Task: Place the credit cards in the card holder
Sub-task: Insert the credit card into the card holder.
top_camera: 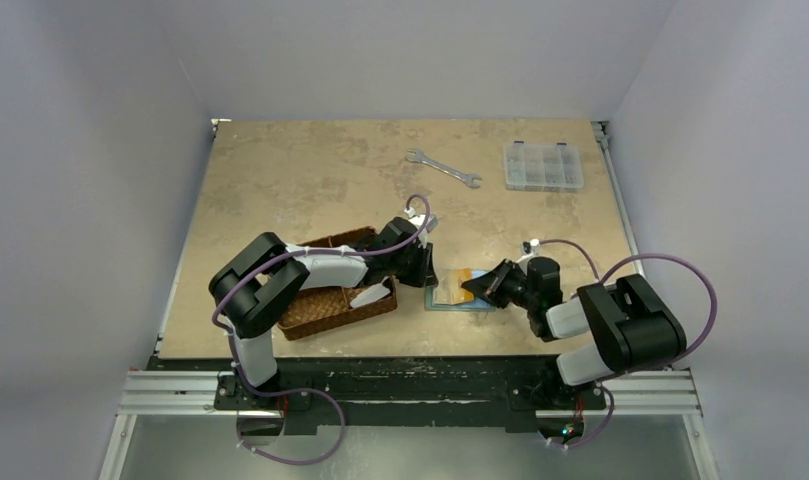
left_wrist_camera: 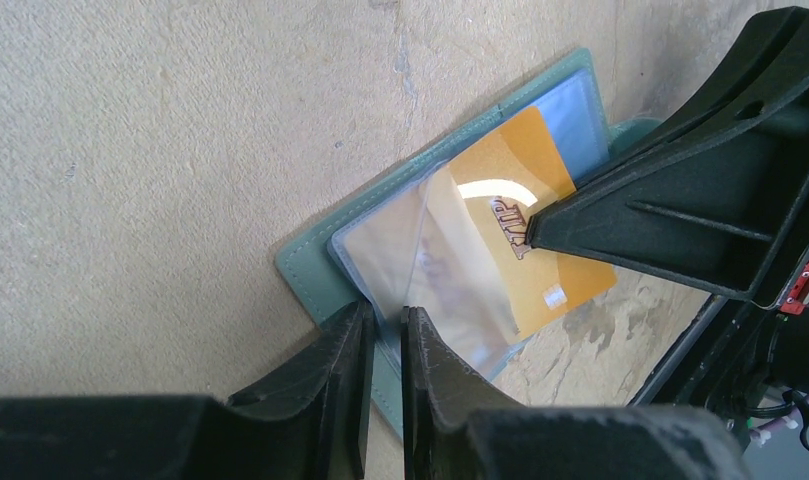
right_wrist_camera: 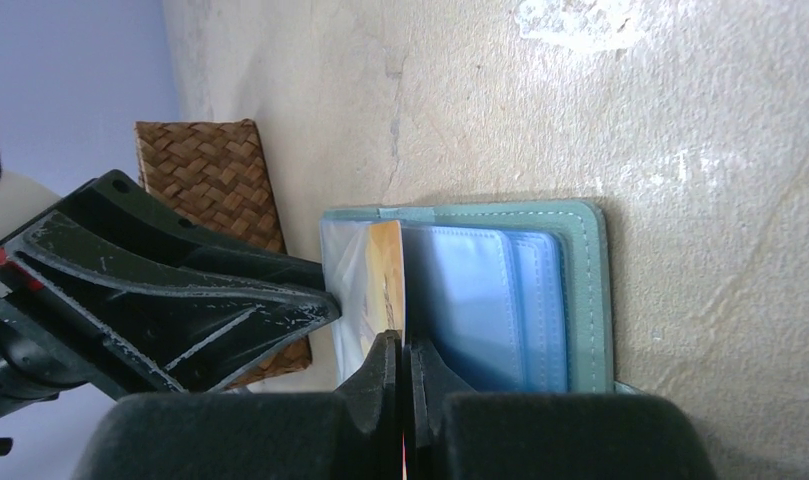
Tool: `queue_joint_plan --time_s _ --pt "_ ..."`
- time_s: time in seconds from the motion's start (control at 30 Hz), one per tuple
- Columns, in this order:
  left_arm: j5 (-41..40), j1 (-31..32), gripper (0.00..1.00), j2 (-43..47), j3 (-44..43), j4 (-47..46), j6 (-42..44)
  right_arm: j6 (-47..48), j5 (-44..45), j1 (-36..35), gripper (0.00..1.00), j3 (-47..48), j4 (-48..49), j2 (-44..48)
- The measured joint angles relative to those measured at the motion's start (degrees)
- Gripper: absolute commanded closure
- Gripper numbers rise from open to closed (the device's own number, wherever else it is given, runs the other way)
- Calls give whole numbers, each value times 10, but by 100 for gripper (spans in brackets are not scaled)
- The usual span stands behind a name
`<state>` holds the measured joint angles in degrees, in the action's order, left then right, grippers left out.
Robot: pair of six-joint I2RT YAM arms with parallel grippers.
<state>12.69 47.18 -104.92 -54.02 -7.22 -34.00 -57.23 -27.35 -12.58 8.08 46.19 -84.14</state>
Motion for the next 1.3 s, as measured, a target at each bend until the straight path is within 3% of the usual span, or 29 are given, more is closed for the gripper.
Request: queue_joint_plan --time_s 0.3,0.6,0.77,0.93,1.1,1.3 --pt "11 -3 88 -2 4 -13 -15 -85 56 -44 100 -66 177 -53" --pt "16 -10 87 -5 10 -26 -33 -153 150 -107 100 -71 225 -74" --pt "15 -11 71 -4 10 -26 -33 -169 159 -108 100 -71 268 -111" --pt "13 -9 62 4 9 -16 -19 -170 149 -105 100 -71 316 -155" --pt "10 -4 56 5 -11 18 1 -168 116 -80 100 -65 342 -183" --pt "6 -23 53 5 -31 56 17 -142 87 -57 100 -13 296 -181"
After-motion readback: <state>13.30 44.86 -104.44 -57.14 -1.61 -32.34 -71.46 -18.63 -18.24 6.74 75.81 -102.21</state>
